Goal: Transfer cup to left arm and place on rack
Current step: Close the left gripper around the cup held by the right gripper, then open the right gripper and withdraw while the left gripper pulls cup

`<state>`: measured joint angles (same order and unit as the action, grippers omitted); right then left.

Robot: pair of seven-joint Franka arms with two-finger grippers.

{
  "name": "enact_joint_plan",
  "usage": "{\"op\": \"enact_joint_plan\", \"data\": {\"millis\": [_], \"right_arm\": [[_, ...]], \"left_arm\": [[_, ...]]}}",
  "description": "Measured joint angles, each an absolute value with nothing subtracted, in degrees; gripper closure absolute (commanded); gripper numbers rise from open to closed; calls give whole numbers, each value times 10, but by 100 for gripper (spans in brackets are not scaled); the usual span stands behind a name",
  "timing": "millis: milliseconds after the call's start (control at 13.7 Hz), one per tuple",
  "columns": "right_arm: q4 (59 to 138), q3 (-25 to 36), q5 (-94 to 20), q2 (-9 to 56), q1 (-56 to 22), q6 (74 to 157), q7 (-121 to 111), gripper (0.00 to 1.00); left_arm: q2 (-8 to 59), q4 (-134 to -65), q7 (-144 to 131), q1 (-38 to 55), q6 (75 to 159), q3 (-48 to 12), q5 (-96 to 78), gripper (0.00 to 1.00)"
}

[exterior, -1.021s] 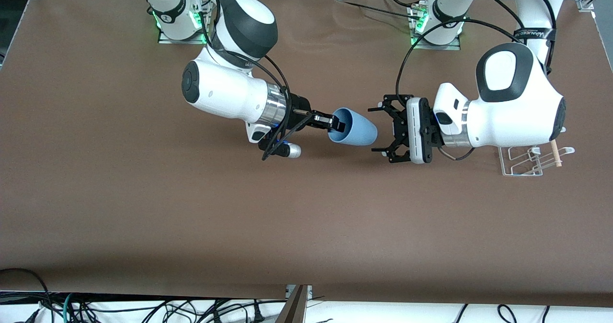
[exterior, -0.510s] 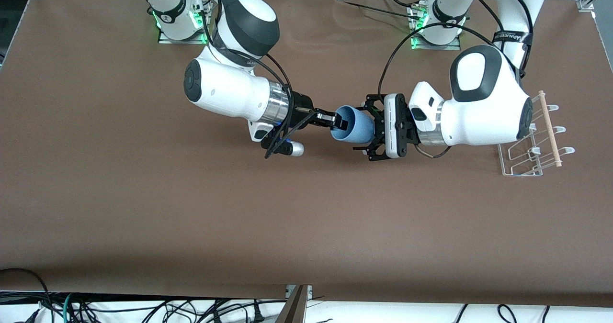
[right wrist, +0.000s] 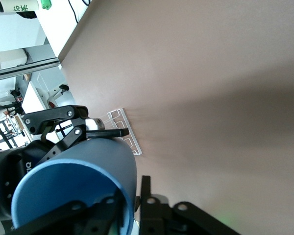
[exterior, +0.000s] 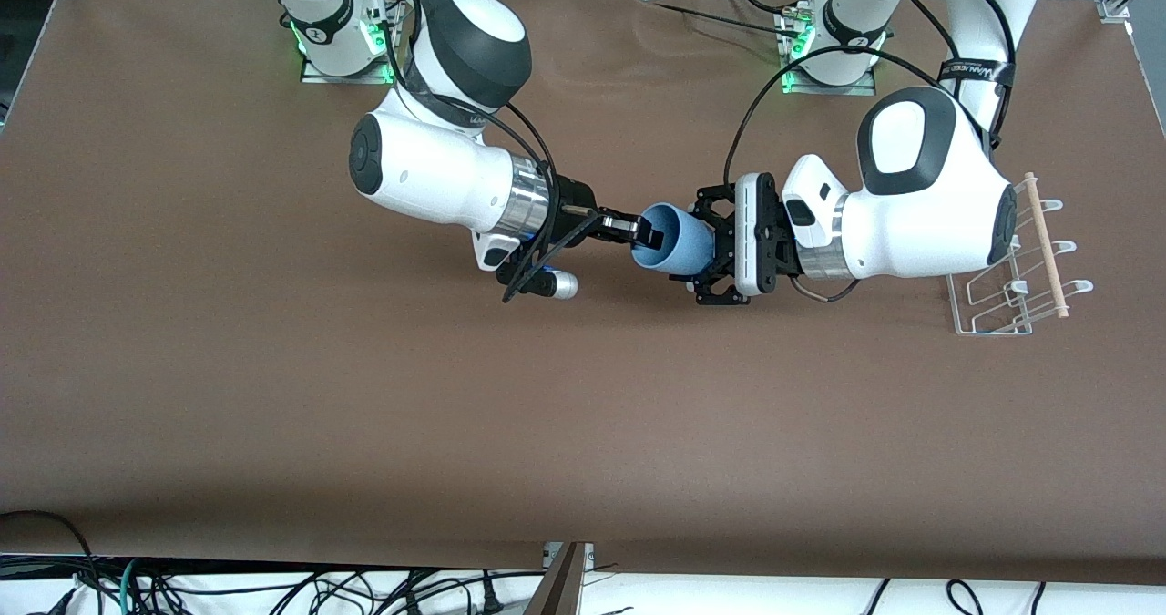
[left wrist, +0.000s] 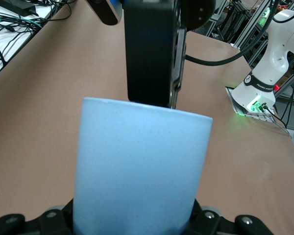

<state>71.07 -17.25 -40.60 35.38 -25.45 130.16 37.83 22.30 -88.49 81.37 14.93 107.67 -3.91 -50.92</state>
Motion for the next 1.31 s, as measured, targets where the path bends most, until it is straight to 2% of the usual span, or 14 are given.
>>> {"op": "enact_joint_plan", "data": {"millis": [292,729,1094,1312], "right_arm": [[706,-172,-407,354,-240,1295,376,0],[690,-169,-385,344,-150,1178,312,0],[690,-167,-217,338,-87,1086,282,0],[701,-146,-103,333,-71,1036,281,0]], "left_arm": [[221,-883,815,135,1043,-36,-509,100],[196,-877,798,73,913,-27,-383,100],[191,-869,740,48,842,-23,-166,100],[191,-868,654,48,775,-24,-45,100]]}}
